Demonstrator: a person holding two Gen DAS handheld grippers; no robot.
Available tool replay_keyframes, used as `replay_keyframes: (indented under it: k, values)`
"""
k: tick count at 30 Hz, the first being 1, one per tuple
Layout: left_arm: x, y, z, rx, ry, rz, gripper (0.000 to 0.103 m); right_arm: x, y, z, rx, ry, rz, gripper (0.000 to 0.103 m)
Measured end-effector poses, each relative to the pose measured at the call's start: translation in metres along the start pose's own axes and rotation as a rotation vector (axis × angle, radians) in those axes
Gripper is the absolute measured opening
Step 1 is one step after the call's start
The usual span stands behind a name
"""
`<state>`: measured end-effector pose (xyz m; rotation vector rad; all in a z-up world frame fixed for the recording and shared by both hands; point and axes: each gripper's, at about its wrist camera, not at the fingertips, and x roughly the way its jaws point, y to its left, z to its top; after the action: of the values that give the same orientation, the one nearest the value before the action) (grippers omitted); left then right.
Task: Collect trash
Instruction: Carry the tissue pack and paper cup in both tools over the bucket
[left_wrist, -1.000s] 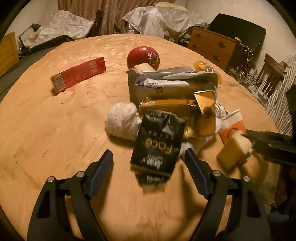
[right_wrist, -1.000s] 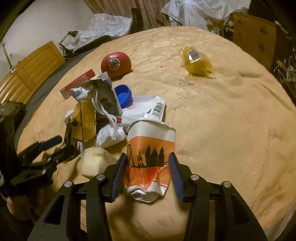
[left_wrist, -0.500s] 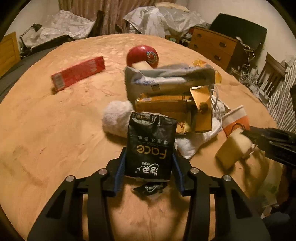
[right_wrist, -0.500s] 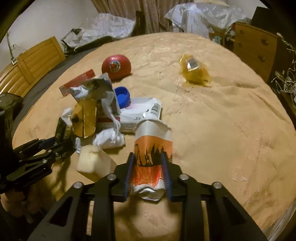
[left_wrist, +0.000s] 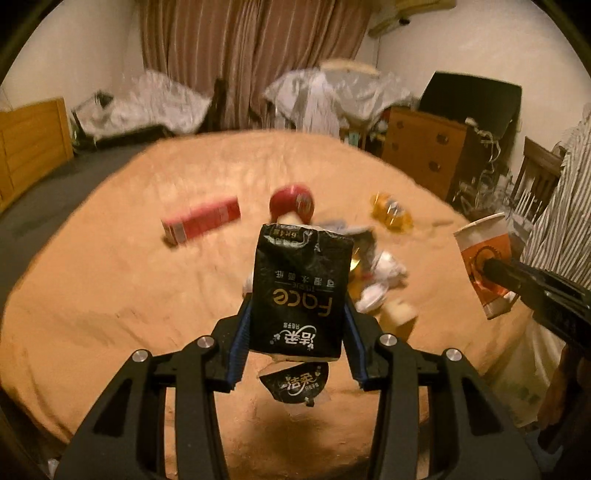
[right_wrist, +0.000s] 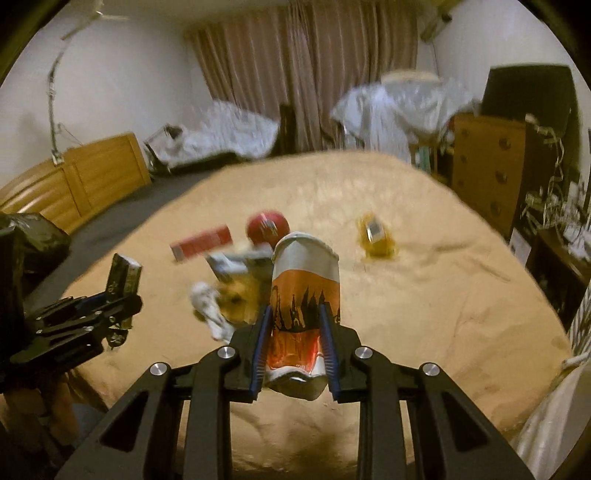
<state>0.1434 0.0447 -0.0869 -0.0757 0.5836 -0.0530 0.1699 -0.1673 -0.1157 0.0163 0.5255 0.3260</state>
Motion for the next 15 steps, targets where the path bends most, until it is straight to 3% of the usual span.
replay_keyframes:
  k: [7,15]
  values:
    - [-0.050,-0.021,0.014,0.019,-0.126,0.010,0.043,-0.065,0.030,0.014,-0.038,-0.140,0.011,0.029]
    - [-0.061,-0.026,0.022,0.013,-0.150,0.012,0.043,-0.092,0.041,0.017,-0.051,-0.159,0.005,0.030]
